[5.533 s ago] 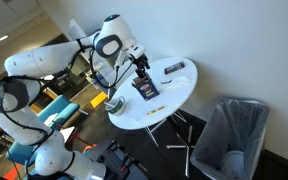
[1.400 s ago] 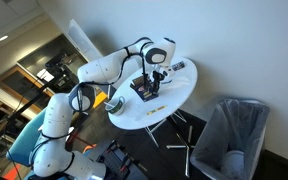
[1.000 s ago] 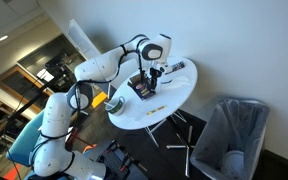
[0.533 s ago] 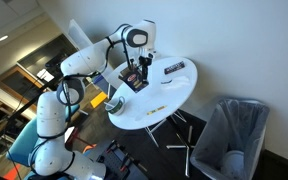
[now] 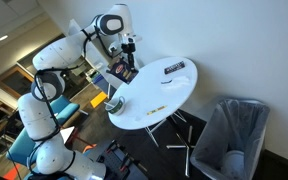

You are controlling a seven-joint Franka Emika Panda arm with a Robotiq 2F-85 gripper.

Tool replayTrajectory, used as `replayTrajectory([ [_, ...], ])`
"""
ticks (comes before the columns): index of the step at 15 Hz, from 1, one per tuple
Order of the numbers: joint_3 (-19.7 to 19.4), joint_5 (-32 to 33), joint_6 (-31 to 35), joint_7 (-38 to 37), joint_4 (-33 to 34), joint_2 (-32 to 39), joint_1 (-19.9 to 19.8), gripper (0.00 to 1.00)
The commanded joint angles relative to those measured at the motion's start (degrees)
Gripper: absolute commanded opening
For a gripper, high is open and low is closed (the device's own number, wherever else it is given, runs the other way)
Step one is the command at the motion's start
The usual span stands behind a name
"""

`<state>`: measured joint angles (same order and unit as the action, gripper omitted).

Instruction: Pour some of the things in the box into the mug and then stir them with the spoon

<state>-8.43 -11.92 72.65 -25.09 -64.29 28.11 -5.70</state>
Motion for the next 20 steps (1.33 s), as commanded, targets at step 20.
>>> replayTrajectory([
  [20,3.3,7.07,31.43,-1.06,-52.5,-29.05,2.0,0.36],
])
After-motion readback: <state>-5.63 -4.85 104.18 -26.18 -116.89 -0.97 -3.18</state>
